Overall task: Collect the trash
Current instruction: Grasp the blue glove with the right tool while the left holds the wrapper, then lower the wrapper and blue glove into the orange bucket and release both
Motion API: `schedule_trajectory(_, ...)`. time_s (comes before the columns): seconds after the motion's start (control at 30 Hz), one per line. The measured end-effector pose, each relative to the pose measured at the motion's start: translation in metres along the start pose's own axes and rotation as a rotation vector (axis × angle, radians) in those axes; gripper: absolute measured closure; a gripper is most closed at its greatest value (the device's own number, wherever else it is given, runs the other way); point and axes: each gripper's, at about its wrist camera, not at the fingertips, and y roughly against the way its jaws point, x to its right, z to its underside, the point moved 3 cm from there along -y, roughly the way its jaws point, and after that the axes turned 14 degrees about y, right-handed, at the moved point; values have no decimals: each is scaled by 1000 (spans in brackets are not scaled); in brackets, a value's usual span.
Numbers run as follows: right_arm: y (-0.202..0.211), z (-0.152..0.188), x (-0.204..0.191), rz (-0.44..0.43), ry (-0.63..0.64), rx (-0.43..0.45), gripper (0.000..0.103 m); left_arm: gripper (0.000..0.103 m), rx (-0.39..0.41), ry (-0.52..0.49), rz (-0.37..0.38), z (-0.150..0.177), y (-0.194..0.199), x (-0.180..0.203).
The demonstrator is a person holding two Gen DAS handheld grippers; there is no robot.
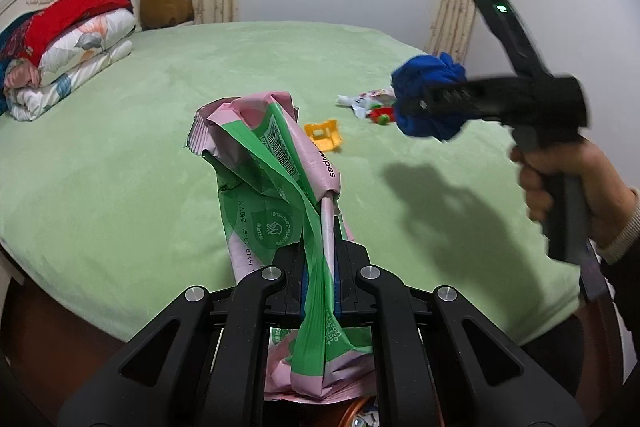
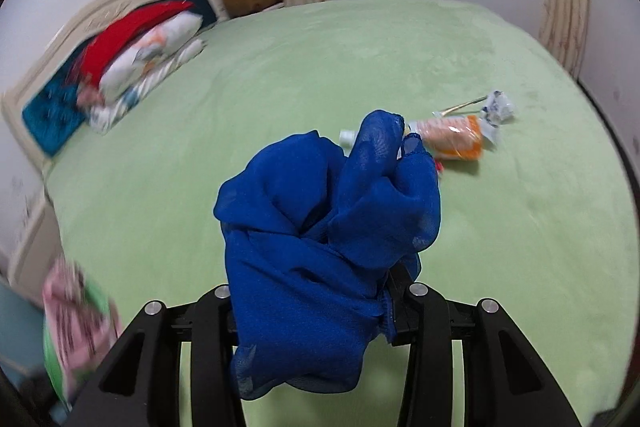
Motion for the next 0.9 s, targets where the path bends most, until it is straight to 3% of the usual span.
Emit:
schedule_trajectory(0.23, 62, 88, -46, -52, 145, -18, 60, 96, -3, -46, 18, 27, 22, 3)
schedule_trajectory(0.37, 85, 133, -61, -97, 166, -42, 60, 96, -12, -62, 52, 45, 30, 6)
schedule_trajectory(0.53, 100, 188, -66, -135, 150, -89, 60, 96, -49, -151, 100, 78, 32, 21)
schedule_trajectory(0.63, 103, 218, -68, -139, 160, -115, 59, 96, -86, -206, 127, 99, 31, 32)
schedule_trajectory(0.9, 81, 270, -71, -227, 147, -215, 59, 96, -279, -293, 204, 154, 14, 33)
